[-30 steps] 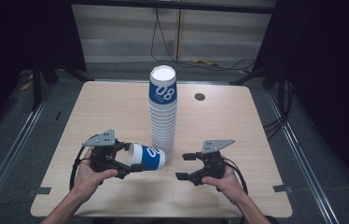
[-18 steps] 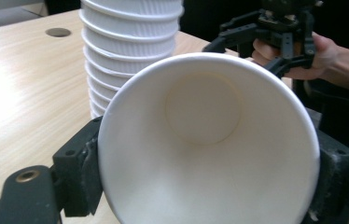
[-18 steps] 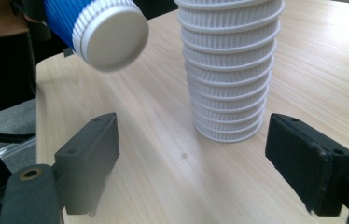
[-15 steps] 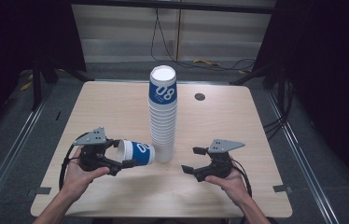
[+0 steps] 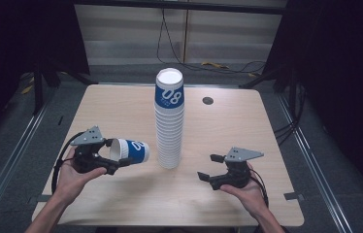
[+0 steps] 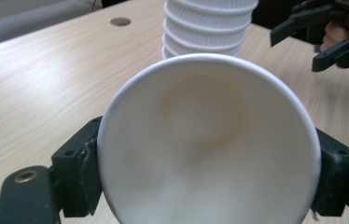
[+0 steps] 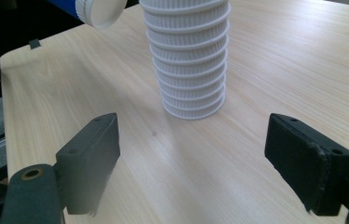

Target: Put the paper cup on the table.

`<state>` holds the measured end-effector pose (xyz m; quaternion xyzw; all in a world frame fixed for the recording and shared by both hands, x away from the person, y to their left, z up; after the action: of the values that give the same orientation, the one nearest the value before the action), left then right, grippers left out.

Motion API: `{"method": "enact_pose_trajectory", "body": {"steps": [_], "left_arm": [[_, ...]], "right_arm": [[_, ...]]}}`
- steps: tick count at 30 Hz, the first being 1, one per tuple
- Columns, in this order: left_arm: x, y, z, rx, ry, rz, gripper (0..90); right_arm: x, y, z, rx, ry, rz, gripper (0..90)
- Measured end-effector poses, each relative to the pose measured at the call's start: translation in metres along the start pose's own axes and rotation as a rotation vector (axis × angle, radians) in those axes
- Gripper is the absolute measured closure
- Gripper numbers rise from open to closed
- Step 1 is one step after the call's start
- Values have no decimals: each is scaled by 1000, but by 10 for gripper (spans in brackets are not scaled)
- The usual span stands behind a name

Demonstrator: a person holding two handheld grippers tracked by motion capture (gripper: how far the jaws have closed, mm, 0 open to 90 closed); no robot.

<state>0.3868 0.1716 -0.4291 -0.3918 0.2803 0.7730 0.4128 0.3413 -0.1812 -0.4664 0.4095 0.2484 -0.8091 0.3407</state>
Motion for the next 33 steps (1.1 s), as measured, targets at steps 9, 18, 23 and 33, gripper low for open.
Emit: {"method": "enact_pose_trajectory", "body": {"steps": [9, 18, 23, 33], "left_arm": [[0, -15, -1, -79, -107, 14, 171], [-5, -27, -13, -113, -225, 5, 175], [-8, -40, -18, -148, -261, 33, 176], [-4, -62, -38, -201, -424, 25, 171]], "right_arm": [[2, 5, 1, 16, 5, -11, 186], [3, 4, -1, 6, -6, -10, 194], [3, 4, -2, 1, -7, -14, 197], [3, 2, -2, -12, -19, -11, 198]]}}
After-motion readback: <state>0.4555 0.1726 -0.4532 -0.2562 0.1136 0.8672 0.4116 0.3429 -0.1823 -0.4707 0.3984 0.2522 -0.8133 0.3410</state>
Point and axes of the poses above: each handheld gripper's, and its own axes: z roughly backward along the jaws, x roughly out of its underside, y roughly to its right, the point moved 5 cm from there along -z, roughly forward along the jaws, and after that the axes turned 3 degrees about -y, right-handed, at the moved point
